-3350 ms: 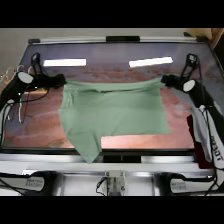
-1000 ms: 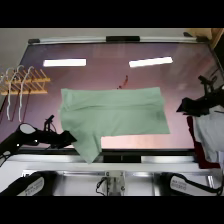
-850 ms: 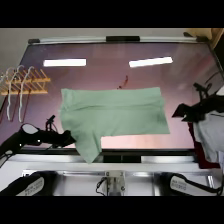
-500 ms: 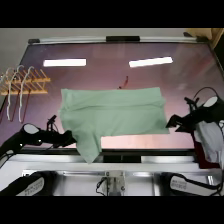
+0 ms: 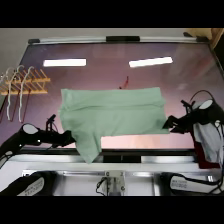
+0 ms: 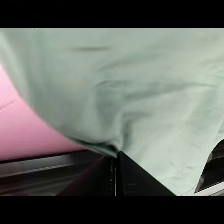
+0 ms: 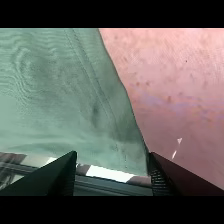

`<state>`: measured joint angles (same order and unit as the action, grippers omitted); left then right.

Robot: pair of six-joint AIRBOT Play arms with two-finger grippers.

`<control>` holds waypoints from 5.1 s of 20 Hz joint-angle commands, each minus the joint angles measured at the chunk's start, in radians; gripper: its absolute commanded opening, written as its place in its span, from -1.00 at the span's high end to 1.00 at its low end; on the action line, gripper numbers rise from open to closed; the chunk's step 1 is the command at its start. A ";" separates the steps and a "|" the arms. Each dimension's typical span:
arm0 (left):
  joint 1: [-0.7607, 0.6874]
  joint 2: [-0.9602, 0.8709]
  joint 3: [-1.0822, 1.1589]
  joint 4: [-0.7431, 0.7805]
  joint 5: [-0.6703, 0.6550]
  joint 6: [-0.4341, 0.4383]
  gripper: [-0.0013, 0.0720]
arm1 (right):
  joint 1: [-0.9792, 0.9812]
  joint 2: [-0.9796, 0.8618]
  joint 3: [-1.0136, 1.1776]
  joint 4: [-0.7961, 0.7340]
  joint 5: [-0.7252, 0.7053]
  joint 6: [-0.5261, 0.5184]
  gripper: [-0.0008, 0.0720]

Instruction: Fold the shirts.

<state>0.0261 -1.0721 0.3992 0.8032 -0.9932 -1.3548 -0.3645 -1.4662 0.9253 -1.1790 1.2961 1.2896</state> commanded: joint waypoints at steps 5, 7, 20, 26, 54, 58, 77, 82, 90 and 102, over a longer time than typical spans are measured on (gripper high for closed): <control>0.000 0.001 0.001 -0.003 0.009 0.001 0.88 | 0.001 -0.004 -0.010 0.048 0.002 0.008 -0.56; 0.000 0.001 0.001 -0.003 0.014 0.001 0.88 | 0.001 -0.004 -0.036 0.054 0.002 0.010 -0.53; 0.070 -0.048 0.441 0.004 -0.073 0.169 0.89 | 0.126 0.046 0.190 0.071 -0.225 -0.033 0.79; 0.089 -0.373 0.834 0.004 -0.086 0.134 0.89 | 0.255 -0.174 0.465 -0.094 -0.350 0.132 0.79; -0.044 -0.614 1.142 -0.124 -0.190 0.025 0.08 | 0.207 -0.409 0.626 0.188 -0.150 0.029 0.77; -0.245 -0.634 1.113 -0.124 -0.089 -0.016 0.88 | 0.211 -0.222 0.626 0.183 -0.134 0.007 0.78; -0.605 -0.851 1.167 -0.545 0.244 0.045 0.89 | 0.298 0.311 0.625 0.216 0.115 0.120 0.78; -0.387 -0.620 1.166 -0.073 0.052 -0.109 0.89 | 0.551 0.174 0.625 0.205 -0.129 0.120 0.78; 0.122 -0.265 1.167 0.278 -0.158 -0.215 0.88 | 0.859 -0.154 0.625 0.217 -0.407 0.128 0.78; 0.193 -0.108 1.159 0.280 -0.197 -0.183 0.88 | 0.743 -0.227 0.625 0.251 -0.403 0.218 -0.69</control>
<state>0.2203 -1.1904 1.5620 1.0782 -1.1847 -1.5574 0.4633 -1.7382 1.5497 -0.8036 0.7662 1.4536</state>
